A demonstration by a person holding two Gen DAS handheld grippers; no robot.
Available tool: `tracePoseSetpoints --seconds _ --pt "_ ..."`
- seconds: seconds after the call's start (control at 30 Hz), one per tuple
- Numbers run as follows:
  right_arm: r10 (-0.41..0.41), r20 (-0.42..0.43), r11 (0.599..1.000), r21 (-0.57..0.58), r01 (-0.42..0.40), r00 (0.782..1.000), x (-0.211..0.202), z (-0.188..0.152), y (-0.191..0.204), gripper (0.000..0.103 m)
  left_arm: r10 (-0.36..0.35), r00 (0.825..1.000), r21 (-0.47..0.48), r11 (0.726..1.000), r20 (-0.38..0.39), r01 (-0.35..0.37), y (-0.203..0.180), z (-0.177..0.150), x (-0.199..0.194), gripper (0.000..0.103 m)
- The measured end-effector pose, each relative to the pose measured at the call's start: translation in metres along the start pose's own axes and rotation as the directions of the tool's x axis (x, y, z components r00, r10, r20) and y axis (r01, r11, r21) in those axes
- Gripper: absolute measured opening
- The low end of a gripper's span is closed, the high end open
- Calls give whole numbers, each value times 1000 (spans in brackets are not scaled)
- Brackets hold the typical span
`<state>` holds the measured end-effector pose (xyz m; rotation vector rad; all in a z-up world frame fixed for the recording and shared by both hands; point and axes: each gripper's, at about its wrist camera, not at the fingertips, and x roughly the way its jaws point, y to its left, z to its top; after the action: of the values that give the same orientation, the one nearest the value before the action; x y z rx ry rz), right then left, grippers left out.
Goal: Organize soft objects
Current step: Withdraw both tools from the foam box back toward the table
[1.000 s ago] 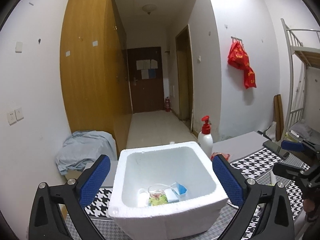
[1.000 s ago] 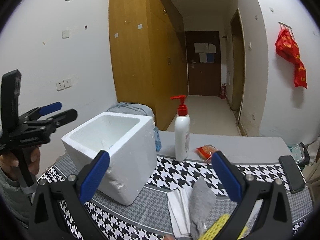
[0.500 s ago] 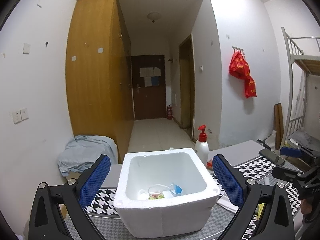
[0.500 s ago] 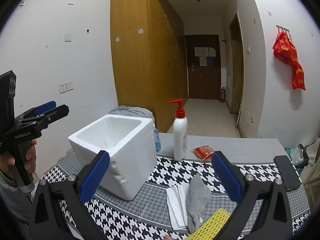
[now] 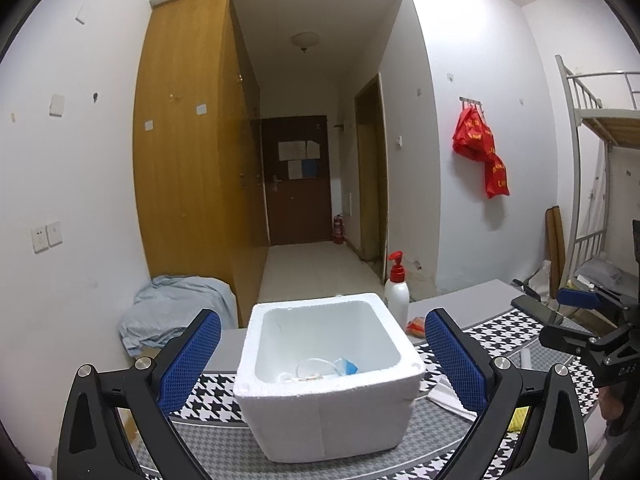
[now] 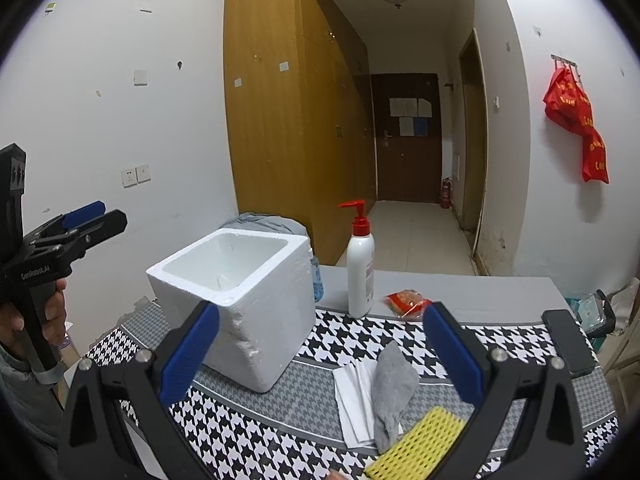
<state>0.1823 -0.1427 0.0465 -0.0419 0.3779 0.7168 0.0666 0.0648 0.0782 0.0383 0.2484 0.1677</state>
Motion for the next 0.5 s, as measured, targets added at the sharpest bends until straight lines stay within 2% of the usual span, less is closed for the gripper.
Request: tracePoseSetpoints --seconds 0.33,0.5 --pt "-39 13 999 -10 39 999 -15 -13 1 103 -20 1000 18 1000 -4 20 -16 -16 -11 102" --pt "-54 6 998 -11 54 999 -20 -28 1 103 -29 1000 -20 999 5 29 -18 -26 -15 102"
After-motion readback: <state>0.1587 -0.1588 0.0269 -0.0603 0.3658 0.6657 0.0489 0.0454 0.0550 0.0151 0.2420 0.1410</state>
